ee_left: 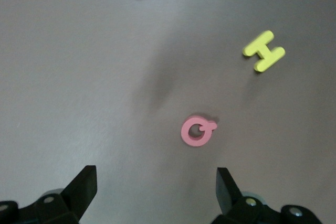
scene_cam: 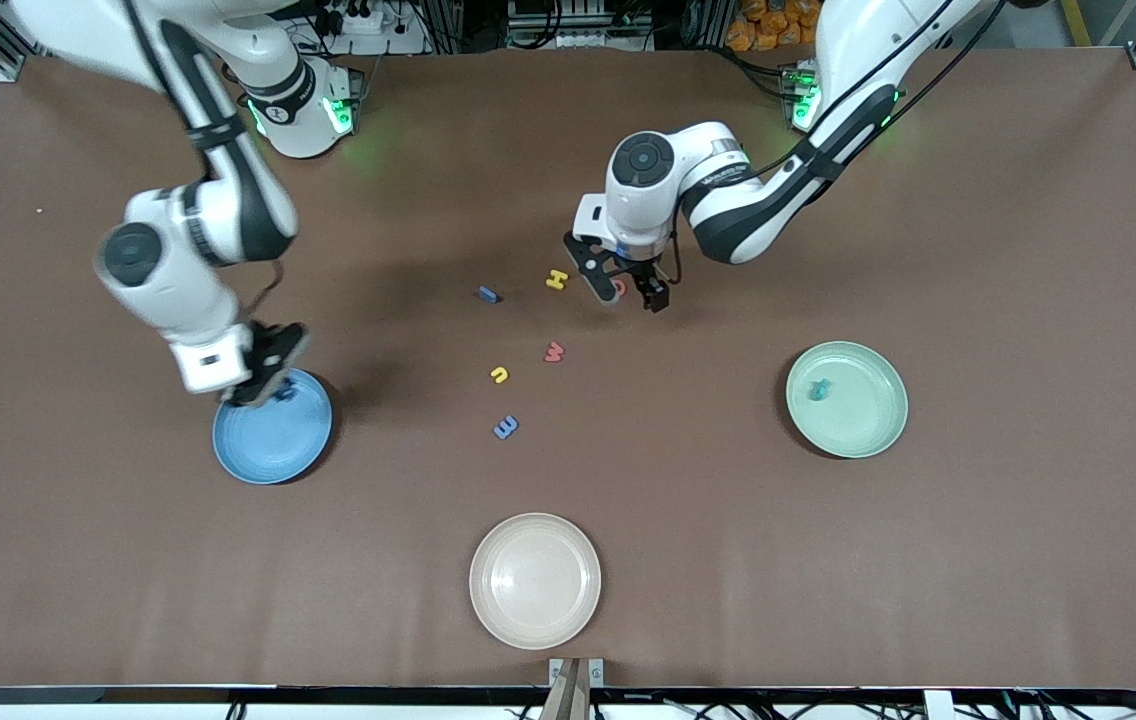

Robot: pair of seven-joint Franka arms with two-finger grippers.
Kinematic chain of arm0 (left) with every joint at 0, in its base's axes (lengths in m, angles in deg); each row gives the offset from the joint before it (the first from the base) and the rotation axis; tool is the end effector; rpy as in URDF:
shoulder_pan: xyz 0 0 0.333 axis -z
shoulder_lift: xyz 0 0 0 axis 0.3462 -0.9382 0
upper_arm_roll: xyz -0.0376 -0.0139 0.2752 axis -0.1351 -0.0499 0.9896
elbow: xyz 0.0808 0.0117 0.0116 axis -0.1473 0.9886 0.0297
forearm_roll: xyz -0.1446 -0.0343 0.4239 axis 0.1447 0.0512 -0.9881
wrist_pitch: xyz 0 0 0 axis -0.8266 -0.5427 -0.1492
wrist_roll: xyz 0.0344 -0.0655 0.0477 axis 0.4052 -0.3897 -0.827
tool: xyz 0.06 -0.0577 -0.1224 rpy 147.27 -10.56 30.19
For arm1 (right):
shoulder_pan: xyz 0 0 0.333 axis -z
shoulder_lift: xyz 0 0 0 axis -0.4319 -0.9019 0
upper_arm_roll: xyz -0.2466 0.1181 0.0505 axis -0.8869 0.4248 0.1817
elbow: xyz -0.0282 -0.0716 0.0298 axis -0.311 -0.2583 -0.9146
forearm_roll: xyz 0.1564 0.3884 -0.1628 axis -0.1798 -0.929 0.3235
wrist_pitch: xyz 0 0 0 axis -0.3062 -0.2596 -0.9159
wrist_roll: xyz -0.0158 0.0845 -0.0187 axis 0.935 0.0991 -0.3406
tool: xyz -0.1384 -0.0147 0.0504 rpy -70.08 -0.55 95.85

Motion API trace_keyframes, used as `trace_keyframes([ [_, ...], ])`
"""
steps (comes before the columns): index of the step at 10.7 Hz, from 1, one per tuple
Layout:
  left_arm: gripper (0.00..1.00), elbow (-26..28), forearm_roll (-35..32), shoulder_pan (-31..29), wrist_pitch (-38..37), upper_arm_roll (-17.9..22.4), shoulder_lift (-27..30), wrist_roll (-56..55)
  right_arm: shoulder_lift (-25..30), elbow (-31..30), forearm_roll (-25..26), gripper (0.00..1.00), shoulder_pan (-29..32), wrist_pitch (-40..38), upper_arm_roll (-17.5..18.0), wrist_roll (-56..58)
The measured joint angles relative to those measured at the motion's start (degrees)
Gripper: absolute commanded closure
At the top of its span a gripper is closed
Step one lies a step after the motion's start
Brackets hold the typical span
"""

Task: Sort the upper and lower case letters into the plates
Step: 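Release the g on the blue plate while the left gripper lowers to the Q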

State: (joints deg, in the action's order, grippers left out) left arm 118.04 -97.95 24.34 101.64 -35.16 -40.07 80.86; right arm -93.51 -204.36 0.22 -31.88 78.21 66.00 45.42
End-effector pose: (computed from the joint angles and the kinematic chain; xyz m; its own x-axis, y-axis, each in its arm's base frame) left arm 0.3721 -0.4782 0.1228 0.4124 -0.9099 -0.0442 -0.9108 -0.4129 0.0020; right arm 0.6080 0.0399 0.1725 0.4433 0.8945 0.0574 0.8854 -0.4470 0.1274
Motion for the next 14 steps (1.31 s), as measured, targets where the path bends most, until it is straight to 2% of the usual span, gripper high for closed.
trace_keyframes([
  [1, 0.00, 0.0, -1.9, 0.6, 0.4, -0.1, -1.1, 1.7, -1.5, 2.2, 0.0, 0.67, 2.2, -0.1, 0.0, 2.0],
  [2, 0.02, 0.0, -3.5, 1.5, 0.6, -0.4, -1.9, 3.1, -3.2, 4.2, 0.0, 0.01, 2.8, -0.1, 0.0, 2.4],
  [4, 0.02, 0.0, -8.5, 3.2, 0.9, -0.5, -3.3, 3.4, -6.1, 7.8, 0.0, 0.00, 2.7, -0.1, 0.4, 2.3],
  [6, 0.05, 0.0, -10.6, 3.9, 0.9, -0.5, -4.3, 3.4, -7.9, 10.6, 0.0, 0.00, 2.5, -0.5, 0.6, 1.9],
  [8, 0.06, 0.1, -11.3, 4.0, 1.2, -0.5, -5.2, 3.5, -8.8, 13.4, 0.0, 0.00, 1.6, -4.5, 0.9, -1.9],
  [11, 0.09, 0.1, -15.4, 3.9, 4.4, 0.0, -6.8, 3.7, -11.0, 17.4, 0.0, 0.00, -3.3, -8.6, 1.1, -10.3],
  [14, 0.11, 0.1, -18.2, 3.7, 5.2, 0.6, -7.9, 3.8, -17.4, 22.5, -0.1, 0.00, -7.6, -9.1, 1.2, -16.5],
])
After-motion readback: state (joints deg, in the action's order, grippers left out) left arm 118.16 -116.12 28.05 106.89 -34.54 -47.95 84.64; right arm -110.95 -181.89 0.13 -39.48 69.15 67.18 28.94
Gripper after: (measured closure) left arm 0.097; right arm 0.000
